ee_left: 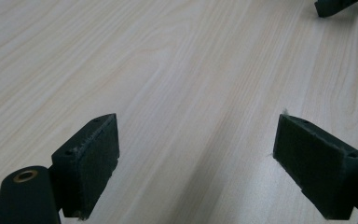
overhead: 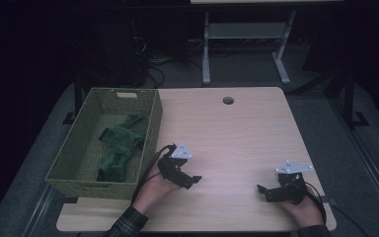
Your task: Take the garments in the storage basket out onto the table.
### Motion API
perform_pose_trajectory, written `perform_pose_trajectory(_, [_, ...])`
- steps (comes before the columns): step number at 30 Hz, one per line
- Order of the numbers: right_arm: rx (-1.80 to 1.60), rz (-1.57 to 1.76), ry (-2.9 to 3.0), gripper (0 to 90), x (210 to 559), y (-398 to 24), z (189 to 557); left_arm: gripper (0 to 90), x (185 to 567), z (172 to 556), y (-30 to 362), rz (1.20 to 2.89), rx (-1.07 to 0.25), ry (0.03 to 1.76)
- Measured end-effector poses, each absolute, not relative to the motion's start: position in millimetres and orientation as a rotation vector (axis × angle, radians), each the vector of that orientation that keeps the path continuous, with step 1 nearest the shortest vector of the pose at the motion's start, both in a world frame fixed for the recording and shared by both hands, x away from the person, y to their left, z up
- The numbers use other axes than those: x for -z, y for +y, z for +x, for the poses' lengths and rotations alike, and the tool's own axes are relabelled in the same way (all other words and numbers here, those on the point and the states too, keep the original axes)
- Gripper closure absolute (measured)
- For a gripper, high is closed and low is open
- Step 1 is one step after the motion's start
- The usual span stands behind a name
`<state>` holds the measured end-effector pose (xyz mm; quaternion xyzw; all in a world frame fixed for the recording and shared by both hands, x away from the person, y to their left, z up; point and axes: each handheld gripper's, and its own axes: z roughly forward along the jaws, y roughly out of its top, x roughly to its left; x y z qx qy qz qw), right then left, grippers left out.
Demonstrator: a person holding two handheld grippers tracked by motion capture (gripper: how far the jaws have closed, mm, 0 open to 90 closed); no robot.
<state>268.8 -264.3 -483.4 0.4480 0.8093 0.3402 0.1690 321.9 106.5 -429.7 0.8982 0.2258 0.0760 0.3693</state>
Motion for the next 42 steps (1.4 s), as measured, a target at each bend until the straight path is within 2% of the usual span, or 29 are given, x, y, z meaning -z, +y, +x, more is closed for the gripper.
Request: perform_pose_trajectory(42, [-0.967,1.273,2.3,0.5,483,-264,269,14.3,367,342,114,2.269,-0.206,0.545])
